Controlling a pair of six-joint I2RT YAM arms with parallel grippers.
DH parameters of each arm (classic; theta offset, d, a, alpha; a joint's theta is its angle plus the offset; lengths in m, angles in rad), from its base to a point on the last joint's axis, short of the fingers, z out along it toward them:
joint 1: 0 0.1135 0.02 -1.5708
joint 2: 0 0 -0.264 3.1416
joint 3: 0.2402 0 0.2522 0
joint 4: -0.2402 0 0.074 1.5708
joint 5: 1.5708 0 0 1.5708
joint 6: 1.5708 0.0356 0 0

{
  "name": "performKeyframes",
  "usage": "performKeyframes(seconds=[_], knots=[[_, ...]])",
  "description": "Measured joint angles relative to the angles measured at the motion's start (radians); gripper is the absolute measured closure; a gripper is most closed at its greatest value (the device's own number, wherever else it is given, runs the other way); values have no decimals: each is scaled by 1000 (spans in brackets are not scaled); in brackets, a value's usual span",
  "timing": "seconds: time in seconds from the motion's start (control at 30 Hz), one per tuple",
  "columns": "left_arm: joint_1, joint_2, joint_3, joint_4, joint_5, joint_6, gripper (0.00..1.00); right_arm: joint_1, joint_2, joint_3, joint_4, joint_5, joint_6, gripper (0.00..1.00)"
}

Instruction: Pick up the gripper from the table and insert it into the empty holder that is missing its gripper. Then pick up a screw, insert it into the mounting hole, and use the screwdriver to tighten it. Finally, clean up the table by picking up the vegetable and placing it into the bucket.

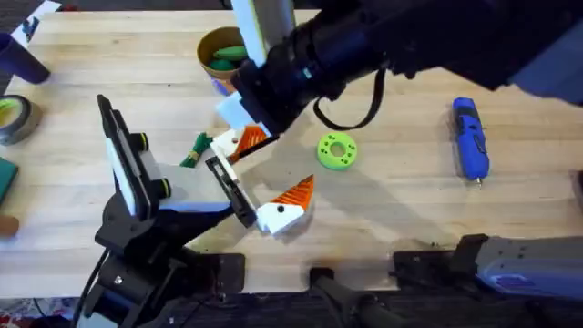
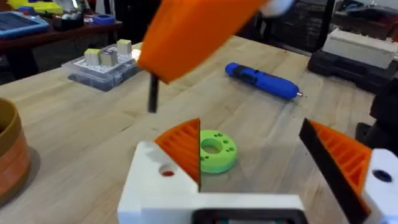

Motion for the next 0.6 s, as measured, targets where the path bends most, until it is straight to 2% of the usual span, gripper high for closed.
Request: performKeyframes(seconds=[0.17,0.6], knots=[[0,0,0,0,0,0,10,3,1,0,-60,-9,-52,987],[0,0,0,0,0,0,10,16,17,0,-65,-11,-94,987]])
